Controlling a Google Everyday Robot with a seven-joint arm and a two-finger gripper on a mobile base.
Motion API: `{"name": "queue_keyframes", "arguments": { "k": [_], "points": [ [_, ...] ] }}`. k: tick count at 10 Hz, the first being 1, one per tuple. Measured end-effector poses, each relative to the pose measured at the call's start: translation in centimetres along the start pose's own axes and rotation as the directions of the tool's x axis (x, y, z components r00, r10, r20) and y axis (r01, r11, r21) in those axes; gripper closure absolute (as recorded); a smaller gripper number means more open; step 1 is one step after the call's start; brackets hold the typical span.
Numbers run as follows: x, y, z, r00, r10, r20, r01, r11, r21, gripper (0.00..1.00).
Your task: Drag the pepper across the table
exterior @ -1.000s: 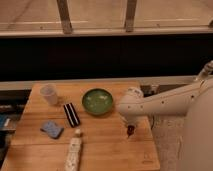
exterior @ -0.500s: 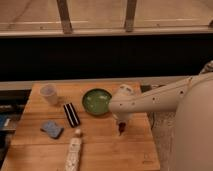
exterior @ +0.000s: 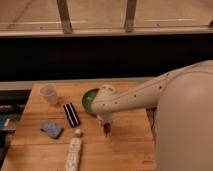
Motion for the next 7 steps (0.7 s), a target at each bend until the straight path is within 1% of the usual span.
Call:
{"name": "queue_keyframes", "arguments": {
  "k": [1, 2, 3, 5, 6, 7],
  "points": [
    [0.2, 2.4, 0.2, 0.998, -0.061, -0.009, 0.061, 0.998, -0.006, 1.00],
    [0.3, 4.9, 0.4, 0.993, -0.120, -0.018, 0.120, 0.993, -0.012, 1.00],
    [0.3, 6.8, 0.5, 0.986, -0.168, -0.023, 0.167, 0.986, -0.018, 1.00],
    [0.9, 10.0, 0.9, 0.963, -0.265, -0.037, 0.264, 0.964, -0.029, 1.00],
    [1.2, 11.6, 1.0, 0.951, -0.306, -0.041, 0.304, 0.952, -0.043, 1.00],
    [1.4, 12.5, 0.9, 0.944, -0.328, -0.034, 0.325, 0.943, -0.068, 0.97]
  ]
}}
